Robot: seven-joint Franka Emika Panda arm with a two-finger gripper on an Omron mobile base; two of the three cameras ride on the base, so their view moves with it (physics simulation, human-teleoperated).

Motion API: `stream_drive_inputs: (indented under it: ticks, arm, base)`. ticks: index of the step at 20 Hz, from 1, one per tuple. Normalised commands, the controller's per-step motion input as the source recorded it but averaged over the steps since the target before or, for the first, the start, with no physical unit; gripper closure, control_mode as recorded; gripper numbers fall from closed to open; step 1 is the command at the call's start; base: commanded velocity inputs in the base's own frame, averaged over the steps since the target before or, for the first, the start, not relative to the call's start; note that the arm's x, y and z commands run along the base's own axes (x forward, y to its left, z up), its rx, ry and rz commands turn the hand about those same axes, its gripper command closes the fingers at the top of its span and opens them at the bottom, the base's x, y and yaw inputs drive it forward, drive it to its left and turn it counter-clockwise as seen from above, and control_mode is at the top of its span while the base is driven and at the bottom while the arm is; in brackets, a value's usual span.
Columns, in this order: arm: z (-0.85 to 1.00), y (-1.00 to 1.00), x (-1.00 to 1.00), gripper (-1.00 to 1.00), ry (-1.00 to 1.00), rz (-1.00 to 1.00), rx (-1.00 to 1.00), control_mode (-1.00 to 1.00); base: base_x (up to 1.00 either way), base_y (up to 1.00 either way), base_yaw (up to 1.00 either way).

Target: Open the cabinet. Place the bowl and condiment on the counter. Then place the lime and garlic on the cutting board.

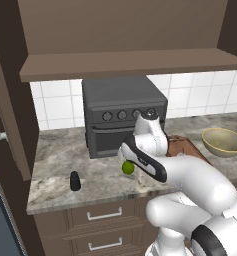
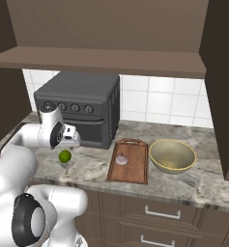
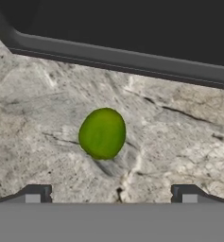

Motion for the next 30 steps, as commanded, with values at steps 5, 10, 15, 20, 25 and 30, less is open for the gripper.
stream_drive_inputs:
  ticks: [5, 10, 15, 20, 25, 30]
  arm:
    - [-0.13, 0.03, 0.02, -1.0, 0.0, 0.0, 0.04, -1.0]
    - [-0.15, 0.04, 0.15, -1.0, -0.04, 0.0, 0.02, -1.0]
    - [-0.16, 0.12, 0.15, -1.0, -0.03, 0.0, 0.01, -1.0]
    - [-0.14, 0.02, 0.09, -1.0, -0.04, 0.0, 0.01, -1.0]
    - [-0.11, 0.0, 0.02, -1.0, -0.04, -0.02, 0.0, -1.0]
    - [-0.13, 0.0, 0.01, -1.0, -0.03, -0.02, 0.01, -1.0]
  base:
    - [0.0, 0.0, 0.0]
    - [0.0, 0.0, 0.0]
    - [0.0, 0.0, 0.0]
    - [0.0, 0.0, 0.0]
    - [0.0, 0.0, 0.0]
    - [0.0, 0.0, 0.0]
